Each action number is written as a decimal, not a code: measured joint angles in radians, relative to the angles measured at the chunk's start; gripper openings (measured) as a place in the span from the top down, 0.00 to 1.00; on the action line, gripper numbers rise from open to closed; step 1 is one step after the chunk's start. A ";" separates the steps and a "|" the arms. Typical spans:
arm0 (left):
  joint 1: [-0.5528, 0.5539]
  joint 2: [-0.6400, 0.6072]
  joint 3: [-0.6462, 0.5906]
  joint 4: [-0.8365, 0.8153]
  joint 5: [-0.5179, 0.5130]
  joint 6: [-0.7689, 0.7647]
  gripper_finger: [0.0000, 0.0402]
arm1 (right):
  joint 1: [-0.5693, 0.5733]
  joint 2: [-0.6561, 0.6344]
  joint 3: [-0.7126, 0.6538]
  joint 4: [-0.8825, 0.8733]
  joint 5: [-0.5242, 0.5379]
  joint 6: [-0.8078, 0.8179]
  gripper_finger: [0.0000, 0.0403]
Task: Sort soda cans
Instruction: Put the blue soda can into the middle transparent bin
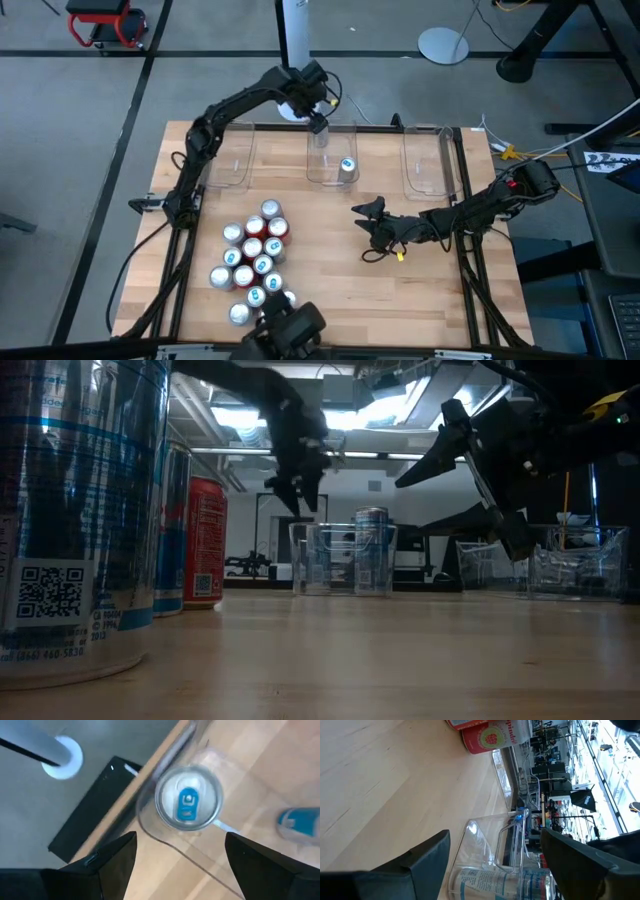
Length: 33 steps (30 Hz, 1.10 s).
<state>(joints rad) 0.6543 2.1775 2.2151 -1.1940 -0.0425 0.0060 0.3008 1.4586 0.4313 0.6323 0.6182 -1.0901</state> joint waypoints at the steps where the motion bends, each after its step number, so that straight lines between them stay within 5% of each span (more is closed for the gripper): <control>1: -0.006 -0.016 0.007 -0.011 -0.001 0.001 0.27 | 0.000 0.000 0.000 0.000 0.000 0.000 0.23; 15: -0.243 -0.245 0.018 -0.221 -0.006 0.025 0.27 | 0.000 0.000 0.000 -0.006 0.000 0.000 0.23; 33: -0.763 -0.356 0.018 -0.378 -0.064 -0.318 0.27 | 0.000 0.000 0.000 -0.006 -0.008 0.011 0.23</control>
<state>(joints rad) -0.1086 1.8211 2.2330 -1.5715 -0.1063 -0.3118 0.3008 1.4582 0.4313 0.6261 0.6098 -1.0786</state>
